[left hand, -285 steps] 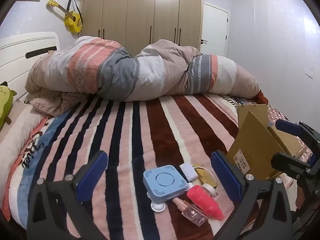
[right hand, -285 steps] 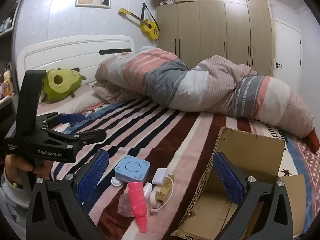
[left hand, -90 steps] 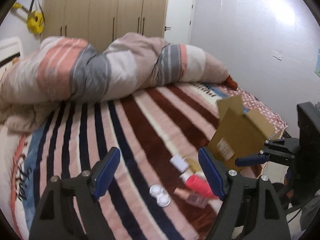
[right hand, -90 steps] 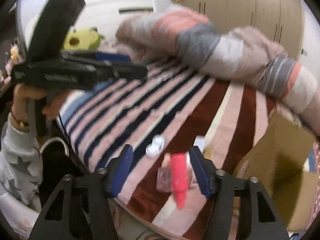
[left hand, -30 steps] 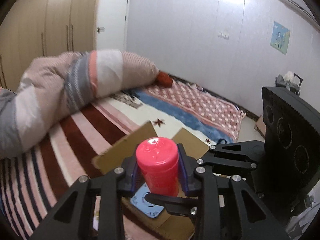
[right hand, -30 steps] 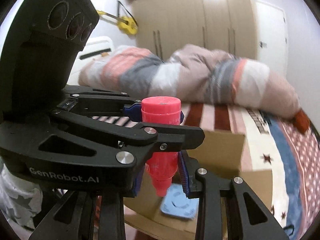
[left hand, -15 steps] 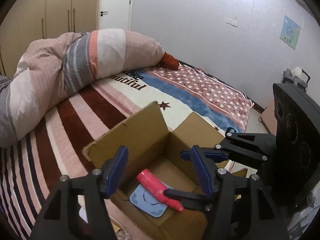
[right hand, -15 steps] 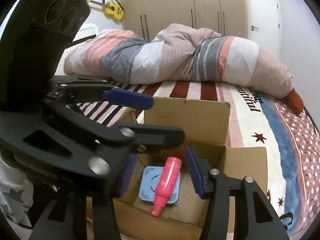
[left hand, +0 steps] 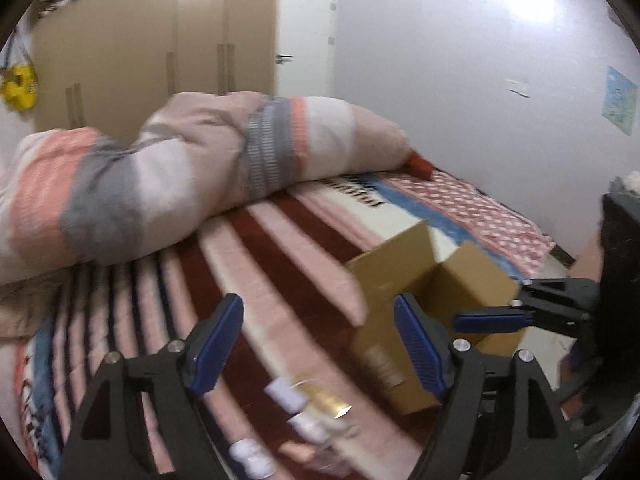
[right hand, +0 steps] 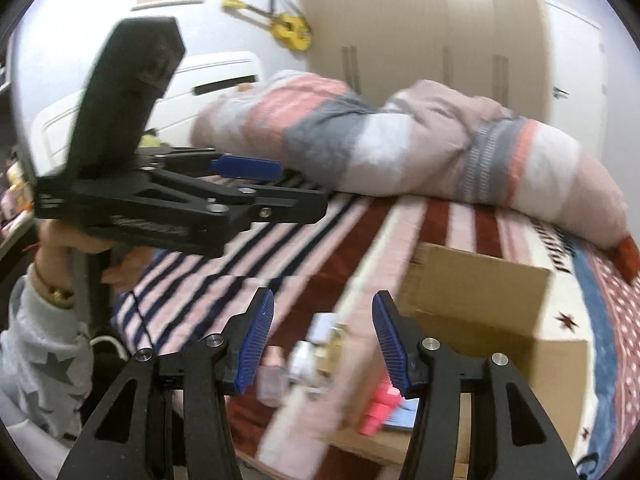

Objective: Organize rigid objects
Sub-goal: 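Grasp the white lens case with the left gripper while the right grasps the clear bottle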

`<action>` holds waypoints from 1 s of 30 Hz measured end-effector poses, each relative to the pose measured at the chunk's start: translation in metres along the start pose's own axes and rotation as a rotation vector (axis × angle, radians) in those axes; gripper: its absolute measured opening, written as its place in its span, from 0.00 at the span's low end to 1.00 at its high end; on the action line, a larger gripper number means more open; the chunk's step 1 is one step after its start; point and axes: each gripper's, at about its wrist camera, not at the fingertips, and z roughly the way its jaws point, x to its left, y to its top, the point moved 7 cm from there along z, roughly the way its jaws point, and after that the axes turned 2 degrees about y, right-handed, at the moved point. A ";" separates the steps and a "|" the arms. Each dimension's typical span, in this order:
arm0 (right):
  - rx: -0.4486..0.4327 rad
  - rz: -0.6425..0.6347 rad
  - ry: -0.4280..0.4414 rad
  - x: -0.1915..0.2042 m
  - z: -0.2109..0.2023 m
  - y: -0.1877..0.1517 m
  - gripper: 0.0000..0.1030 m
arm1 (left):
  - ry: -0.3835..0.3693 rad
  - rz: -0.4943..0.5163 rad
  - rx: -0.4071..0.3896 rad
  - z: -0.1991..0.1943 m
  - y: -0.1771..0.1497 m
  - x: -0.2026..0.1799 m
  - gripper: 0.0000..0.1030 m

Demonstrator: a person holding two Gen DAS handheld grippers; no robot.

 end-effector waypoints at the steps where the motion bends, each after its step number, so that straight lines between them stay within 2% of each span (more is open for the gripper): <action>1: 0.007 -0.012 0.023 0.012 0.006 0.001 0.46 | 0.017 -0.006 -0.001 -0.003 -0.005 0.008 0.73; 4: 0.046 -0.025 0.091 0.042 0.027 -0.004 0.46 | 0.093 -0.044 0.016 -0.010 -0.038 0.045 0.74; 9: 0.117 -0.038 0.142 0.079 0.064 -0.035 0.46 | 0.147 -0.105 0.079 -0.005 -0.102 0.091 0.74; 14: 0.225 -0.032 0.140 0.090 0.105 -0.075 0.46 | 0.104 -0.189 0.170 0.022 -0.168 0.108 0.74; 19: 0.315 -0.001 0.044 0.066 0.140 -0.113 0.46 | 0.078 -0.221 0.273 0.058 -0.217 0.100 0.73; 21: 0.355 0.031 0.035 0.055 0.154 -0.126 0.46 | 0.034 -0.242 0.298 0.070 -0.228 0.092 0.67; 22: 0.375 0.056 0.042 0.051 0.160 -0.132 0.46 | -0.004 -0.254 0.314 0.078 -0.233 0.086 0.58; 23: 0.391 0.078 0.047 0.048 0.165 -0.136 0.46 | -0.019 -0.260 0.325 0.082 -0.236 0.083 0.54; 27: 0.426 0.099 0.034 0.037 0.180 -0.147 0.45 | 0.026 -0.229 0.321 0.097 -0.239 0.070 0.54; 30: 0.427 0.100 0.035 0.036 0.187 -0.149 0.36 | 0.069 -0.211 0.306 0.102 -0.235 0.065 0.47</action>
